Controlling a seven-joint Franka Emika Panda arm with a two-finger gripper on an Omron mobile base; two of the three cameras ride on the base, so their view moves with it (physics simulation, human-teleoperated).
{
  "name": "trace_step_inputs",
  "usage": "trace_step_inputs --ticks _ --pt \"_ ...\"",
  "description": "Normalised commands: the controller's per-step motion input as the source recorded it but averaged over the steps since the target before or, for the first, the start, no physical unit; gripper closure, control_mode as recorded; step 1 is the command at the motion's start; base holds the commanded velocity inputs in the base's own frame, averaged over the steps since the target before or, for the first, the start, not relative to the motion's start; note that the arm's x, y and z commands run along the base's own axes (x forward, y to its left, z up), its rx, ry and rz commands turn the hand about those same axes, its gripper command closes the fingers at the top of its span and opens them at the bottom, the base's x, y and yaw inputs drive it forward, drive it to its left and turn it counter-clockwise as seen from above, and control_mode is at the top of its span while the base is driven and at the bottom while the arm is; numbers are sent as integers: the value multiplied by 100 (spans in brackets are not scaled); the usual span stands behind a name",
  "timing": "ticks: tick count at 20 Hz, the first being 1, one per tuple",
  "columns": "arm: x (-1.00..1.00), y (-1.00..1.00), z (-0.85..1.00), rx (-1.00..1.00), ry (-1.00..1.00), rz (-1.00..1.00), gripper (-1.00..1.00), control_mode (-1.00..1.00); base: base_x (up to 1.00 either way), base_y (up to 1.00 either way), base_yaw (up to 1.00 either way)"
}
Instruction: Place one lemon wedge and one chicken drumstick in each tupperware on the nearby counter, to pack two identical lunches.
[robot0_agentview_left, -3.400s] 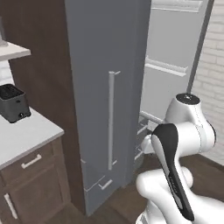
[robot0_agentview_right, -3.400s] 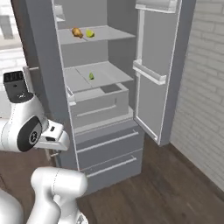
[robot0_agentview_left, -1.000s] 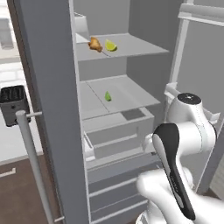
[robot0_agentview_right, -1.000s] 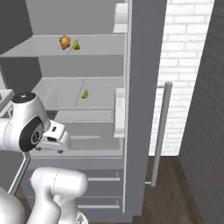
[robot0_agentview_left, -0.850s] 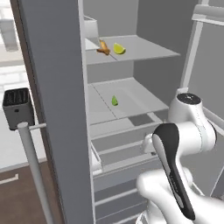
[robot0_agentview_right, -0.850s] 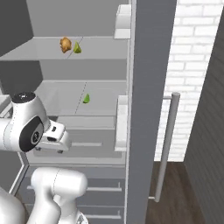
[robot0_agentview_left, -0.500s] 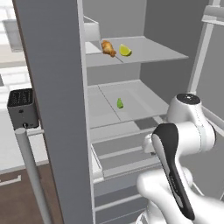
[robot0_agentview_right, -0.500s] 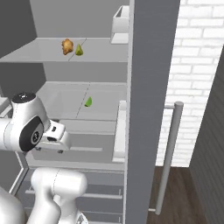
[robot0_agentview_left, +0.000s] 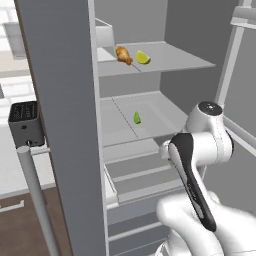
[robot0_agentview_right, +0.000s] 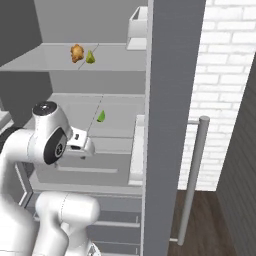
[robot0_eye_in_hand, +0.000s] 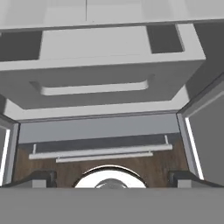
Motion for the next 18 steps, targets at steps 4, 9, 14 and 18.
trace_step_inputs --ticks 4,9,14,18 --pt "100 1 0 2 -2 0 -100 -100 0 0 0" --pt "100 13 -1 2 0 0 -100 -100 0 0 0" --pt "100 15 0 2 0 0 -100 -100 0 0 0" --pt "97 5 0 3 0 0 -100 -100 0 0 0"
